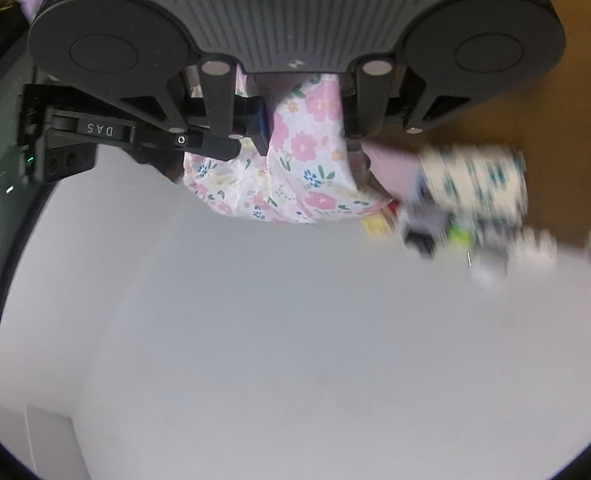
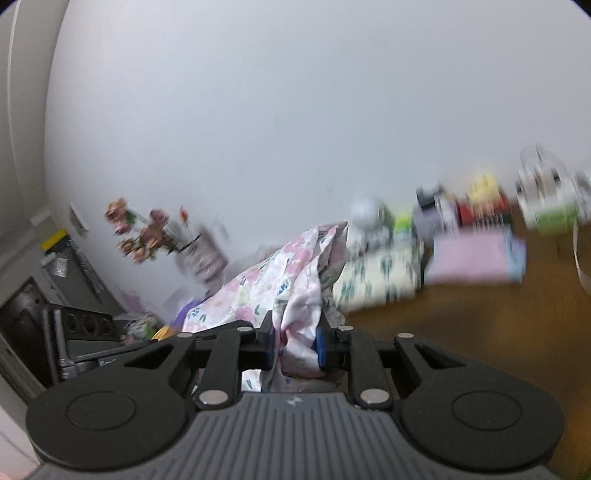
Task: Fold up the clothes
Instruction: 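Carry the bundle with both grippers onto the stack of folded clothes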
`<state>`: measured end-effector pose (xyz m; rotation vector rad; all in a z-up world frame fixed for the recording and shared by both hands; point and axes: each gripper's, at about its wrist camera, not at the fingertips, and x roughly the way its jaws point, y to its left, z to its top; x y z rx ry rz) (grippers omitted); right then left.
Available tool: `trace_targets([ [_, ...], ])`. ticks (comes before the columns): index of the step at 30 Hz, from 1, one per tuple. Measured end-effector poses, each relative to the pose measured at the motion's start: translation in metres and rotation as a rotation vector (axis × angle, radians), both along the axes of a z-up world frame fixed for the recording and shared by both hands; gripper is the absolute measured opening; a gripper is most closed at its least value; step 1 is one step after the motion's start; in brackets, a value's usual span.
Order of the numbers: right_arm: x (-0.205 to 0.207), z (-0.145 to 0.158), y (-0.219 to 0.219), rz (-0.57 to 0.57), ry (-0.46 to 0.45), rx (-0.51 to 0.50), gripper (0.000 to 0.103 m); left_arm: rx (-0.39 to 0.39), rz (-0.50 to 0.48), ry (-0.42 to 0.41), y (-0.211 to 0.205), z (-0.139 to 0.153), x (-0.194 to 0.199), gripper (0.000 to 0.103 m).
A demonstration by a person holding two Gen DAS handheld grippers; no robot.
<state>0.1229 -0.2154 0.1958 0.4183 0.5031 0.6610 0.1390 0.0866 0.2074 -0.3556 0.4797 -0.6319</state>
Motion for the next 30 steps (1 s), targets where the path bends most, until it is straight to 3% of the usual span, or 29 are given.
trace_targets([
  [4,0.084,0.014,0.033,-0.026,-0.023,-0.034,0.019,0.032,0.035,-0.01,0.026,0.003,0.083,0.027],
  [8,0.172,-0.016,0.058,-0.063,0.059,-0.006,0.018,-0.017,0.082,0.079,0.053,-0.054,0.172,0.026],
  [12,0.199,-0.043,0.069,-0.076,0.091,-0.044,0.017,0.005,0.148,0.175,0.066,-0.11,0.225,0.025],
  [14,0.213,-0.056,0.074,-0.082,0.106,-0.063,0.017,0.002,0.169,0.203,0.072,-0.131,0.239,0.026],
  [18,0.24,-0.082,0.084,-0.094,0.138,-0.1,0.018,-0.066,0.2,0.254,0.085,-0.167,0.249,0.043],
  [20,0.254,-0.095,0.09,-0.1,0.154,-0.119,0.024,-0.06,0.171,0.248,0.093,-0.166,0.246,0.048],
  [21,0.261,-0.102,0.092,-0.103,0.162,-0.128,0.033,-0.057,0.155,0.244,0.097,-0.165,0.245,0.054],
  [22,0.267,-0.109,0.095,-0.106,0.17,-0.138,0.04,-0.027,0.144,0.23,0.1,-0.156,0.241,0.056],
  [23,0.274,-0.115,0.098,-0.109,0.178,-0.147,0.04,0.003,0.163,0.191,0.105,-0.145,0.233,0.056],
  [26,0.263,-0.099,0.096,-0.177,0.082,-0.219,0.04,0.08,0.234,0.078,0.116,-0.112,0.21,0.055],
  [29,0.255,-0.075,0.092,-0.249,-0.029,-0.234,0.039,0.135,0.24,0.07,0.101,-0.118,0.214,0.051],
  [30,0.254,-0.071,0.093,-0.256,-0.061,-0.208,0.029,0.153,0.241,0.067,0.095,-0.12,0.215,0.044],
])
